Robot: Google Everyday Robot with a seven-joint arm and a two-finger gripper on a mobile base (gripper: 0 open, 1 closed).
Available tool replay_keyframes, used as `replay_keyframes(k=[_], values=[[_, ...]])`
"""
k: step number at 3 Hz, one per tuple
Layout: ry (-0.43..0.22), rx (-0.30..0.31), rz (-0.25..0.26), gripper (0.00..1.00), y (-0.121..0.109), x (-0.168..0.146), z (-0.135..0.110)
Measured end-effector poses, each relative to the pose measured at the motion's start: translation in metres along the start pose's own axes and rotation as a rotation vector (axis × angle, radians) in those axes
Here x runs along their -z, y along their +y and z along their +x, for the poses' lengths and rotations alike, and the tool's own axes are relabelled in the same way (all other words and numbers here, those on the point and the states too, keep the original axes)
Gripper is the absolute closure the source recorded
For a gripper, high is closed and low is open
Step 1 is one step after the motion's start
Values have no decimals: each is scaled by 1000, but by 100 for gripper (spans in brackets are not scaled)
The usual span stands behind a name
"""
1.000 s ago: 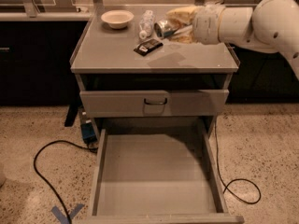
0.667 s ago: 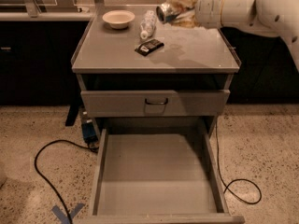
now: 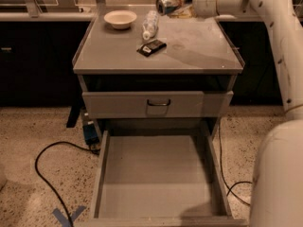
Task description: Pick redbull can from middle drawer and place on counter
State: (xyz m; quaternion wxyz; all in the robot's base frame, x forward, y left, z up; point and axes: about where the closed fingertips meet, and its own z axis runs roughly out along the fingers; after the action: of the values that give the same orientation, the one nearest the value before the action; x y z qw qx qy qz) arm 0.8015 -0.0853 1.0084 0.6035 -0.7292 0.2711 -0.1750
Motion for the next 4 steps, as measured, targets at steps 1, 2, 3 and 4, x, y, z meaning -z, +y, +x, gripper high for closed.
replay_keyframes(k=[1, 2, 3, 4], values=[[-33, -115, -24, 100, 25, -18, 15], [-59, -236, -45, 100, 65, -25, 27], [-52, -320, 11, 100, 86, -2, 37], [3, -400, 126, 100, 108, 45, 48]])
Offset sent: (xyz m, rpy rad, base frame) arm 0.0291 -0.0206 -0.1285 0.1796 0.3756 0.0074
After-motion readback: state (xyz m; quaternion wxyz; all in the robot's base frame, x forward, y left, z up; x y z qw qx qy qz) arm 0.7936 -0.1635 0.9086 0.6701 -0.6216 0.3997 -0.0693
